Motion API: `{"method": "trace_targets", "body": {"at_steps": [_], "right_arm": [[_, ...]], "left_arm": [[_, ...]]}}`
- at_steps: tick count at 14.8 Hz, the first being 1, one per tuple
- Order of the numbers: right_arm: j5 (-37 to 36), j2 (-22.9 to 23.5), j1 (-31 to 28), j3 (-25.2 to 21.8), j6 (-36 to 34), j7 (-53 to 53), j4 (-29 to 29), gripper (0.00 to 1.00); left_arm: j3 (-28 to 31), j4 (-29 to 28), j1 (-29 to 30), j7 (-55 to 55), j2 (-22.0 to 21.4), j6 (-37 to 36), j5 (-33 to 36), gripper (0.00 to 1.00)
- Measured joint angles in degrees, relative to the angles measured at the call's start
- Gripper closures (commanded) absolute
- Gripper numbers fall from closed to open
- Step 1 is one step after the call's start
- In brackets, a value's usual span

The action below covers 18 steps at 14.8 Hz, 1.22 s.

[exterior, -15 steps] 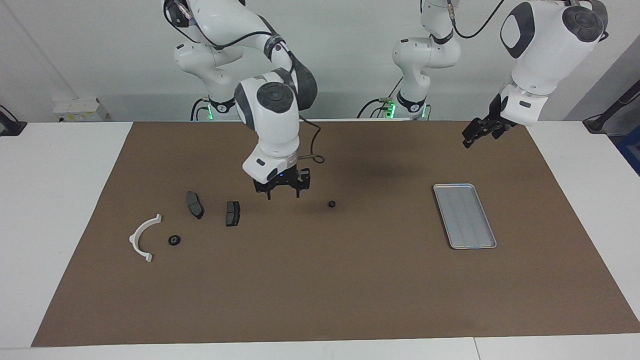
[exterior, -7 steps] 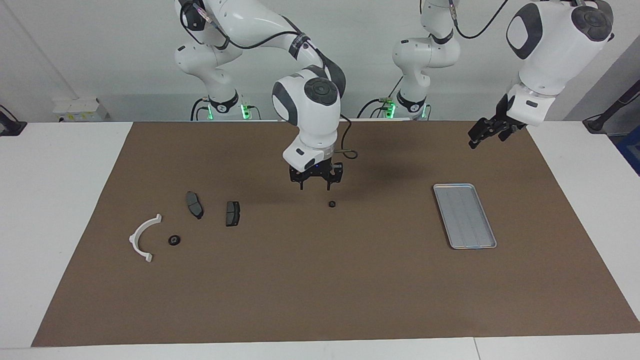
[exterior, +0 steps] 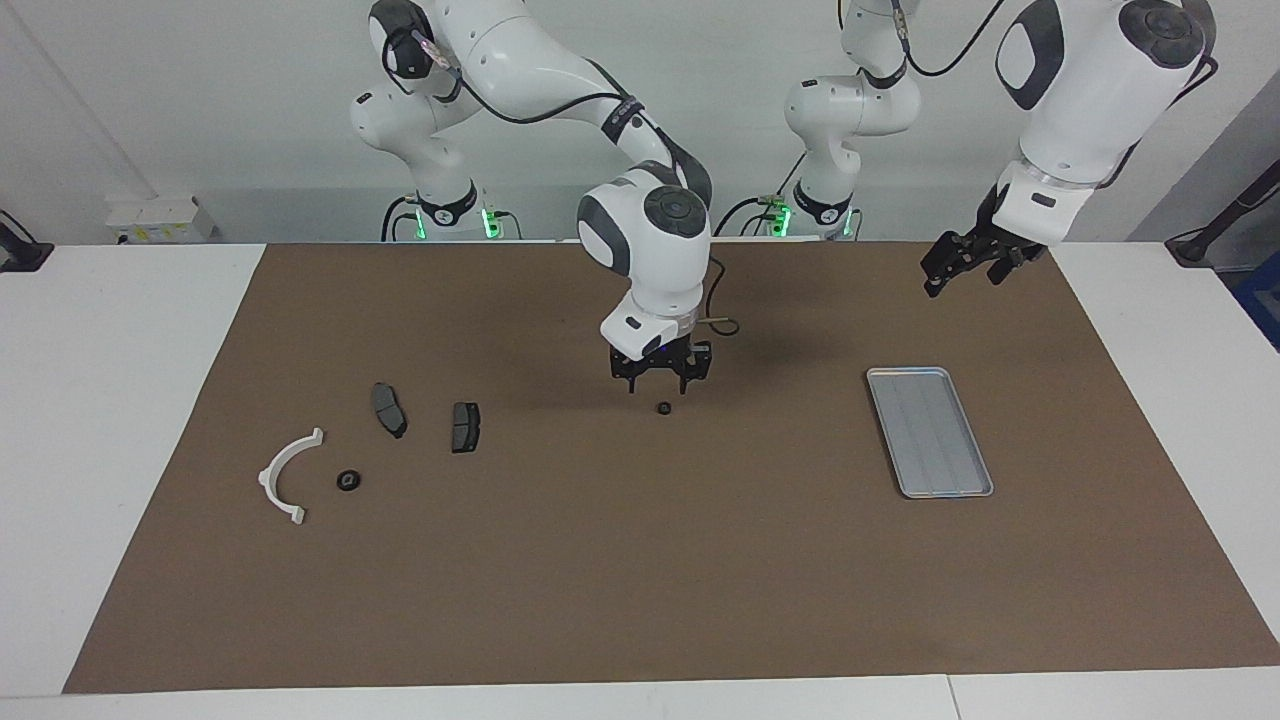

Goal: Place bearing gear from tray to pile
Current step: 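Reach the right gripper to the mid-table bearing and grasp it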

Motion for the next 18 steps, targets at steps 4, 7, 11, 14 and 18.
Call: {"method": "trace_targets", "body": {"at_steps": [4, 7, 11, 14, 18], "right_arm": [[0.00, 1.13, 0.10, 0.01, 2.56, 0.00, -1.23, 0.23], [0.00, 2.28, 0.72, 0.02, 5.06, 0.00, -2.60, 0.23], [0.00, 3.05, 0.97, 0.02, 7.70, 0.00, -4.53, 0.23], [0.00, 3.05, 0.97, 0.02, 8.10, 0.00, -4.97, 0.23], [0.00, 3.07, 0.98, 0.08, 10.28, 0.00, -6.64, 0.23]], "left_arm": [[0.11, 0.00, 0.13, 1.83, 0.58, 0.13, 0.15, 0.00], [0.21, -0.01, 0.27, 2.27, 0.85, 0.16, 0.16, 0.00], [0.35, -0.01, 0.57, 2.39, 0.85, 0.16, 0.16, 0.00], [0.36, -0.01, 0.73, 2.44, 0.85, 0.10, 0.16, 0.00], [0.24, 0.00, 0.73, 2.44, 0.83, 0.12, 0.16, 0.00]]}}
